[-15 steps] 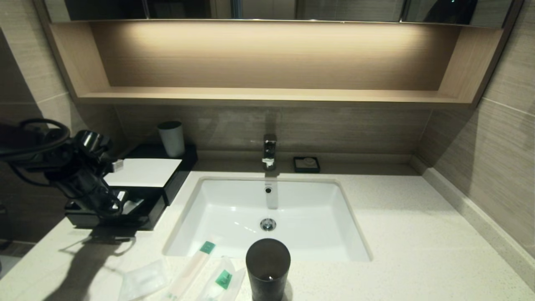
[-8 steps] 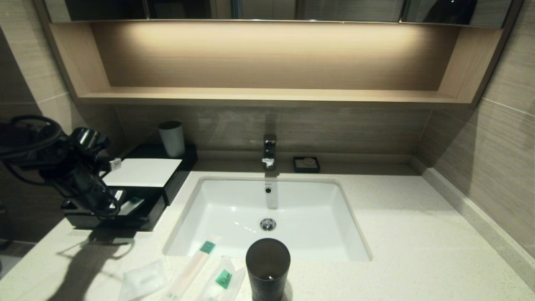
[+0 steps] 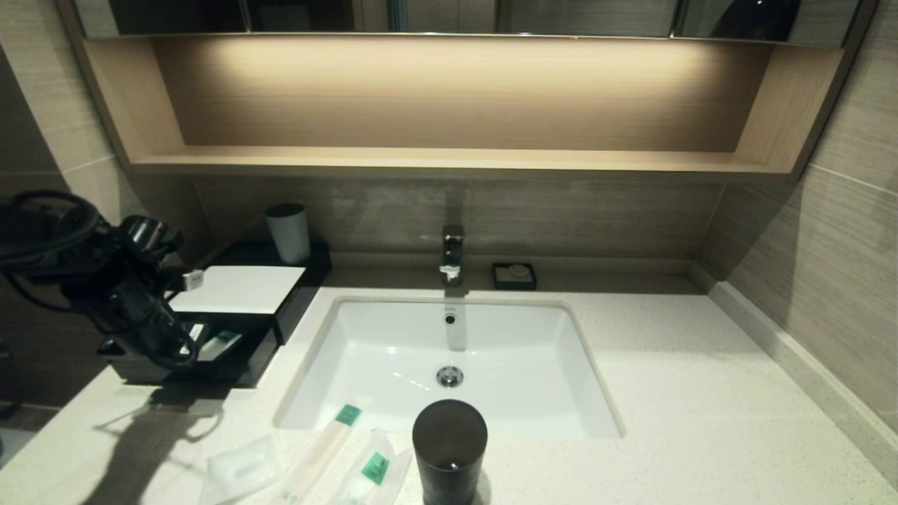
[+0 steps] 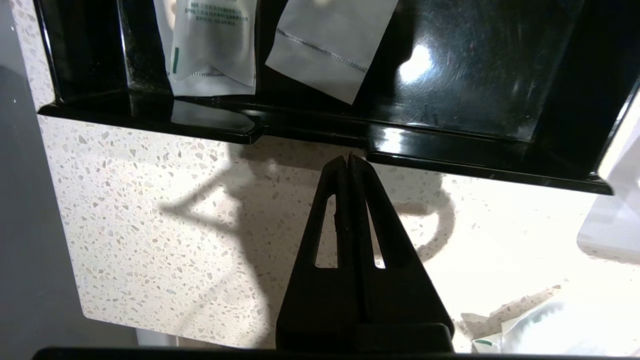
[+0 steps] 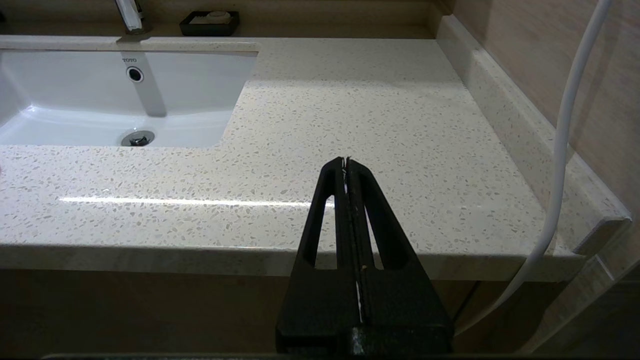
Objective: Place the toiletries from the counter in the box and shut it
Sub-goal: Open the drawer
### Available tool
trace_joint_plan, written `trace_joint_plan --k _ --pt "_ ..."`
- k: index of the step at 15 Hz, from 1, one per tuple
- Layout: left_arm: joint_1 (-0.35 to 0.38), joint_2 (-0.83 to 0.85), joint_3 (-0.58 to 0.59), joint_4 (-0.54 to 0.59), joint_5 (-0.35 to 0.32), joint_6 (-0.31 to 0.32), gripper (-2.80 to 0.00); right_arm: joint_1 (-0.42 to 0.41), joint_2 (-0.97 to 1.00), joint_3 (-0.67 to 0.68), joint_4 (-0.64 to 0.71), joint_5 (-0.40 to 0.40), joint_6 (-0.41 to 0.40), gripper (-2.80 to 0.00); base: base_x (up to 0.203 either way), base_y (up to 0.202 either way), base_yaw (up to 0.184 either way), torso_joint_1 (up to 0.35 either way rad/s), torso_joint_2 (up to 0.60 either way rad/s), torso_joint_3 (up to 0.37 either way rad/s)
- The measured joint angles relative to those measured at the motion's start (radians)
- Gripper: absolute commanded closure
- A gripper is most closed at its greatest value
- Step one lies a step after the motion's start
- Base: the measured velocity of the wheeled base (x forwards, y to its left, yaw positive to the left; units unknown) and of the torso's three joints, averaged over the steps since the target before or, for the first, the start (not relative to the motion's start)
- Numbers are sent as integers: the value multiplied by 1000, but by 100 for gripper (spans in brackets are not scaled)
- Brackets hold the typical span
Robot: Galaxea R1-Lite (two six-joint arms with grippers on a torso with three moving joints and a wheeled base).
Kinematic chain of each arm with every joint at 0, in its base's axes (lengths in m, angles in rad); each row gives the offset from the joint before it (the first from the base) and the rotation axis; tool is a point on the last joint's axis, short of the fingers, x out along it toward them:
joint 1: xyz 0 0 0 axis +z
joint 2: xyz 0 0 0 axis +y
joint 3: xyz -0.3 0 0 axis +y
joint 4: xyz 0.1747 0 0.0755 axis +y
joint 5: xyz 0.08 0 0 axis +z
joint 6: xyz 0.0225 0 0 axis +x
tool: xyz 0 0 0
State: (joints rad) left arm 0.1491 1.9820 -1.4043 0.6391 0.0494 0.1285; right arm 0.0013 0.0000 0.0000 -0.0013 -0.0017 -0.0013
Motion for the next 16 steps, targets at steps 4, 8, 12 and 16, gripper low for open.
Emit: trace_joint_plan --k 4,8,12,16 --pt "4 -26 -13 -11 -1 -15 0 0 0 0 0 0 0 0 0 0 0 0 0 0" --pt "9 -26 -74 -15 -3 -59 0 0 0 0 0 0 0 0 0 0 0 0 0 0" --pt "9 15 -106 -15 -2 -70 0 0 0 0 0 0 0 0 0 0 0 0 0 0" --pt "9 58 -121 -16 -1 -71 0 0 0 0 0 0 0 0 0 0 0 0 0 0"
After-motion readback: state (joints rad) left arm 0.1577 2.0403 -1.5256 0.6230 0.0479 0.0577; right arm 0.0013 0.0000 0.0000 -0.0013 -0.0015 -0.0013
